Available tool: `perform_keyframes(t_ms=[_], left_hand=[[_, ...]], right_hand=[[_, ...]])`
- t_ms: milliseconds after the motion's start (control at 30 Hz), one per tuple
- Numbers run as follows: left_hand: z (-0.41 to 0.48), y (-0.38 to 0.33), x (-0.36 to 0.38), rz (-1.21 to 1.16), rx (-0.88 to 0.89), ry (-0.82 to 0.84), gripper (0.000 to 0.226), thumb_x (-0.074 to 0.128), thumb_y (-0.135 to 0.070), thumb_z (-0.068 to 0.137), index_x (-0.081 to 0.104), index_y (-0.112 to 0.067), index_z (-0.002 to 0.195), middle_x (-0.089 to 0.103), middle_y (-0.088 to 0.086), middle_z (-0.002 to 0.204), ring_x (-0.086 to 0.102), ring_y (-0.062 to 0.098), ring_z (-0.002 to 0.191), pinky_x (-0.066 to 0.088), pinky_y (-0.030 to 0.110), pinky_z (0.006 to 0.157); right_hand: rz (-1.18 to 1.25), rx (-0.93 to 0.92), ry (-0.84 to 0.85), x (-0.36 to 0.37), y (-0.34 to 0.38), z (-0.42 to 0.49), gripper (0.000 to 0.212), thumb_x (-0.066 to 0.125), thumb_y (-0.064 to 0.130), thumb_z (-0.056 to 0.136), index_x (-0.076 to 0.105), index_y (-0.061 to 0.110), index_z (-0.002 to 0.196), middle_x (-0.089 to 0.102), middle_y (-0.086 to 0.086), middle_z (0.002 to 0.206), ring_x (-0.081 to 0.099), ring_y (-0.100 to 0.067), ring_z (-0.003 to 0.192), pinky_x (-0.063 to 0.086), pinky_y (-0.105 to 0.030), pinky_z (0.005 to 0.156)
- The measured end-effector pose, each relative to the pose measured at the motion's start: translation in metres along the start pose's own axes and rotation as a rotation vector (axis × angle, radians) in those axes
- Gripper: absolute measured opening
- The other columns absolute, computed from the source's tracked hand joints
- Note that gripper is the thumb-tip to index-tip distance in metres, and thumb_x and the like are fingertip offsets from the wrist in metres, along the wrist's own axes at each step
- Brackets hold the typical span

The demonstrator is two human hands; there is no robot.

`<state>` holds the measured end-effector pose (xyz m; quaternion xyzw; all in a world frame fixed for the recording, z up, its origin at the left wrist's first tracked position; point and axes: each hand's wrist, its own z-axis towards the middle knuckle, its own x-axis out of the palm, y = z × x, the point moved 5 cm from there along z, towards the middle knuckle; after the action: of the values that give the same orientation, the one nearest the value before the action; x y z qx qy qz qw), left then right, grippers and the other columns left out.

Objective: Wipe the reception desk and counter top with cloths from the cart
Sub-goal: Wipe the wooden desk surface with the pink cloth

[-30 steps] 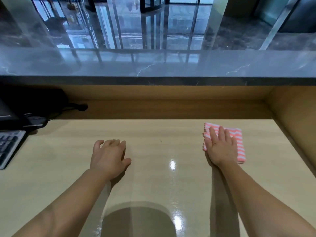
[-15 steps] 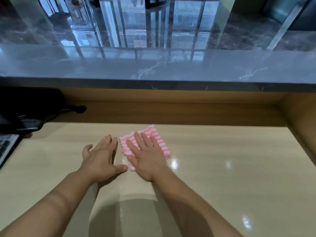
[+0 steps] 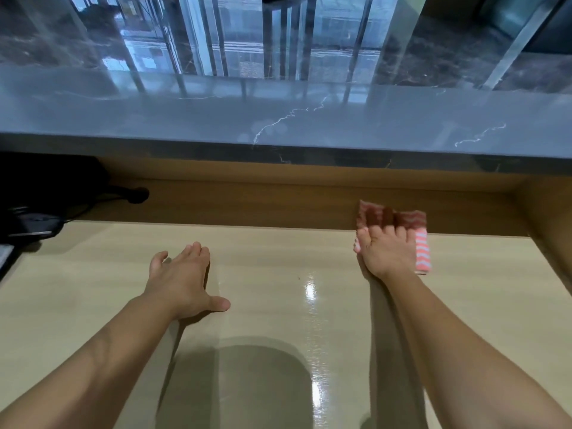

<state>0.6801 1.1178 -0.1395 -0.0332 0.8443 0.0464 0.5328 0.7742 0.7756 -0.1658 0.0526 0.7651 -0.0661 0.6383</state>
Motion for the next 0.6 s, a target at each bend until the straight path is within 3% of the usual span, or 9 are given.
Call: perform_keyframes(t_ms=[100, 233, 367, 433, 500, 600], left_hand=[[0.006, 0.000, 0.000, 0.023, 0.008, 0.006, 0.103, 0.063, -0.077, 0.065, 0.027, -0.021, 0.144, 0.020, -0.003, 0.158, 0.015, 0.012, 0.147, 0.006, 0.044, 0.117], [0.011, 0.000, 0.002, 0.040, 0.001, 0.020, 0.097, 0.065, -0.076, 0.063, 0.035, -0.020, 0.136, 0.029, -0.002, 0.153, 0.022, 0.013, 0.144, 0.008, 0.043, 0.117], [0.013, -0.004, -0.002, 0.097, -0.011, 0.046, 0.093, 0.066, -0.075, 0.064, 0.039, -0.020, 0.134, 0.033, 0.000, 0.150, 0.027, 0.014, 0.141, 0.008, 0.043, 0.117], [0.013, -0.006, -0.004, 0.118, -0.018, 0.068, 0.094, 0.066, -0.074, 0.065, 0.038, -0.020, 0.136, 0.032, 0.000, 0.151, 0.026, 0.014, 0.142, 0.006, 0.043, 0.117], [0.012, -0.006, -0.004, 0.124, -0.028, 0.086, 0.095, 0.066, -0.074, 0.065, 0.037, -0.019, 0.136, 0.031, 0.000, 0.152, 0.025, 0.015, 0.143, 0.005, 0.043, 0.117], [0.011, -0.006, -0.006, 0.112, -0.033, 0.088, 0.092, 0.066, -0.074, 0.065, 0.038, -0.020, 0.133, 0.034, -0.001, 0.148, 0.028, 0.015, 0.141, 0.006, 0.043, 0.118]], right_hand=[[-0.017, 0.054, 0.028, -0.003, 0.052, -0.010, 0.045, 0.023, 0.041, 0.101, 0.053, 0.025, 0.131, 0.049, -0.008, 0.139, 0.035, -0.032, 0.129, 0.014, -0.047, 0.113], [-0.062, -0.274, 0.029, -0.001, 0.161, -0.038, 0.038, 0.034, 0.044, 0.098, 0.051, 0.026, 0.126, 0.054, -0.004, 0.130, 0.043, -0.029, 0.120, 0.022, -0.048, 0.106], [0.070, -0.551, 0.026, 0.009, 0.236, -0.065, 0.049, 0.019, 0.044, 0.102, 0.029, 0.025, 0.147, 0.040, -0.007, 0.143, 0.035, -0.031, 0.127, 0.016, -0.048, 0.112], [0.095, -0.674, 0.052, 0.007, 0.237, -0.063, 0.054, 0.018, 0.048, 0.102, 0.018, 0.029, 0.153, 0.033, -0.004, 0.150, 0.031, -0.028, 0.131, 0.017, -0.045, 0.111], [0.109, -0.716, 0.092, 0.004, 0.216, -0.051, 0.055, 0.019, 0.054, 0.101, 0.020, 0.034, 0.153, 0.038, -0.002, 0.149, 0.037, -0.026, 0.128, 0.025, -0.040, 0.102], [0.112, -0.539, 0.169, -0.005, 0.155, -0.022, 0.052, 0.023, 0.060, 0.098, 0.052, 0.031, 0.130, 0.059, -0.006, 0.131, 0.053, -0.027, 0.117, 0.036, -0.037, 0.091]])
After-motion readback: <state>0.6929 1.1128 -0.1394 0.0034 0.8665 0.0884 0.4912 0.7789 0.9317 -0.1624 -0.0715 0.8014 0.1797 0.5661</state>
